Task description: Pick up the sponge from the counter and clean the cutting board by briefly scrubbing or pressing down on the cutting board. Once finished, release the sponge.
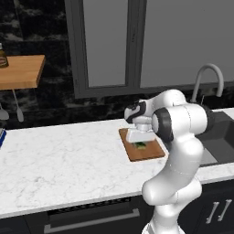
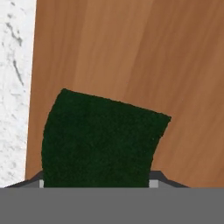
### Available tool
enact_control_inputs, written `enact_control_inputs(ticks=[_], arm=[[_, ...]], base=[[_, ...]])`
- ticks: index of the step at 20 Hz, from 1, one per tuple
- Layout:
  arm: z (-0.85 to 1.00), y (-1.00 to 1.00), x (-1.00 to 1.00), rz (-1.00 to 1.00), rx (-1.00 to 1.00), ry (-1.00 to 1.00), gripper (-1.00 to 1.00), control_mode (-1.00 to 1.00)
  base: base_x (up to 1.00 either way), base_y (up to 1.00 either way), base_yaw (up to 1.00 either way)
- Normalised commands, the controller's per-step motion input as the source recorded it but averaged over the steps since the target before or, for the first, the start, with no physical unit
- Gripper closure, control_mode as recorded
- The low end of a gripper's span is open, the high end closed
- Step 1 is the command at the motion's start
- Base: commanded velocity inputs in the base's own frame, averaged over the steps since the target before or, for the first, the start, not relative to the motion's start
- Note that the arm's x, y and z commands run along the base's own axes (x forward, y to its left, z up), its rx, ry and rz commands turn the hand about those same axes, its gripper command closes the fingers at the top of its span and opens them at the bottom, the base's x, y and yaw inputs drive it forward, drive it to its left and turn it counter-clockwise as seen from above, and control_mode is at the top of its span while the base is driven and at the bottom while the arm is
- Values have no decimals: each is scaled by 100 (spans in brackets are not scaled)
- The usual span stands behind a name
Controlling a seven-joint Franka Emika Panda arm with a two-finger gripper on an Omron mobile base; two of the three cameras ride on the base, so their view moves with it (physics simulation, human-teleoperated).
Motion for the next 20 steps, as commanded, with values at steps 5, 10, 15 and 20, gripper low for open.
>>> enact_control_inputs(ticks=[5,10,15,20], arm=[[0,0,-83,3,0,0,100,-100],[-5,0,-66,3,0,0,100,-100],[-15,0,-34,3,0,0,100,-100],[-26,-6,0,3,0,0,100,-100]], base=[[0,0,0],[0,0,0],[0,0,0],[0,0,0]])
